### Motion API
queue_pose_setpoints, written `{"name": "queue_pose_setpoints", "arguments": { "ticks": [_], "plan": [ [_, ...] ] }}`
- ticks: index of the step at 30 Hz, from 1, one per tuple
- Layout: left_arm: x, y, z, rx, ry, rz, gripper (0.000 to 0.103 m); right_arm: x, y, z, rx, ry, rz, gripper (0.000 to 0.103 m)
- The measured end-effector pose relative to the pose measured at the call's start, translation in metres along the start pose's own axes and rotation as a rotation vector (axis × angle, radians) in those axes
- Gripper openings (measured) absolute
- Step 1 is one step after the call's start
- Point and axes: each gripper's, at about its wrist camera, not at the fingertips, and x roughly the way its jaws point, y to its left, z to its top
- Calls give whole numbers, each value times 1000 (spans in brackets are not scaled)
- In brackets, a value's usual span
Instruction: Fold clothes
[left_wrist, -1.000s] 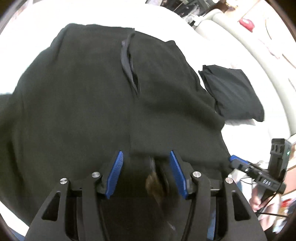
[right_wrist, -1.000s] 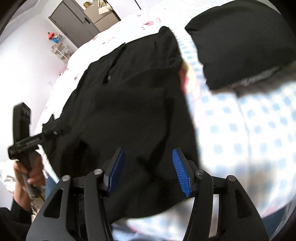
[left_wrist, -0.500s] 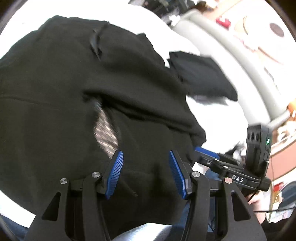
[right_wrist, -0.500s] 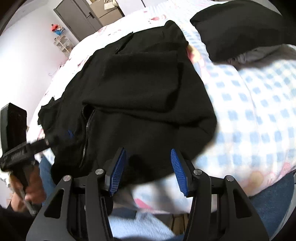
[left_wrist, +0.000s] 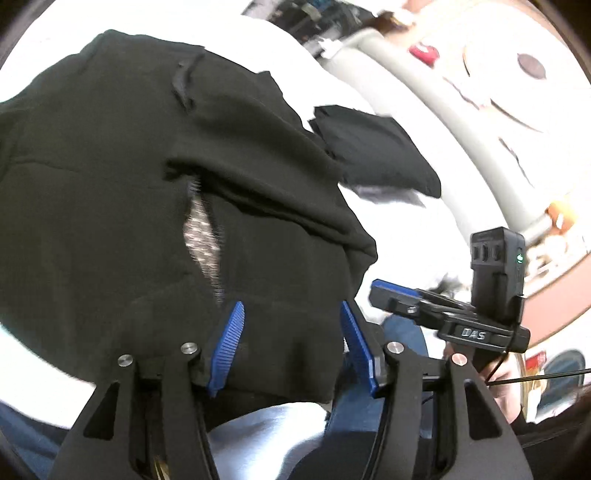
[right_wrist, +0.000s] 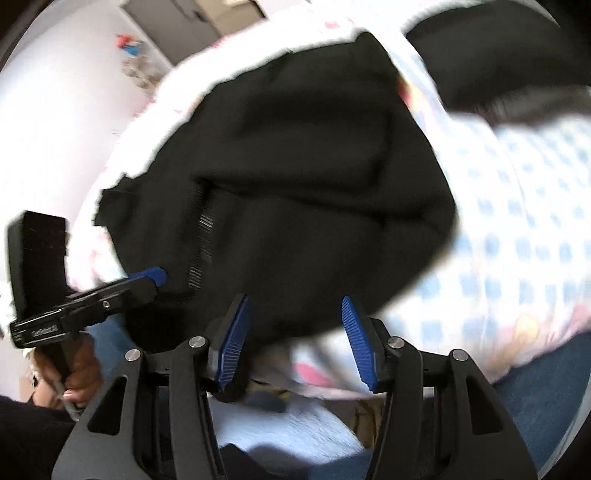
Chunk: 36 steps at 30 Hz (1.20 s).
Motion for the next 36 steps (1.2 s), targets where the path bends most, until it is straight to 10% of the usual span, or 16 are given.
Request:
{"name": "queue_pose_setpoints", "arguments": {
  "ticks": [10, 18, 26, 36],
  "plan": [
    [9, 42, -22, -98, 55, 14, 57, 39, 20, 14, -34, 71, 203, 57],
    [-65, 71, -17, -177, -118, 59, 57, 48, 50, 37, -211, 103, 128, 58],
    [-178, 195, 0, -442, -380, 239, 57, 54, 116, 85, -357, 122, 185, 58],
    [-240, 325, 3, -691, -615, 258, 58, 167, 304, 122, -718, 143, 156, 74]
  ]
}}
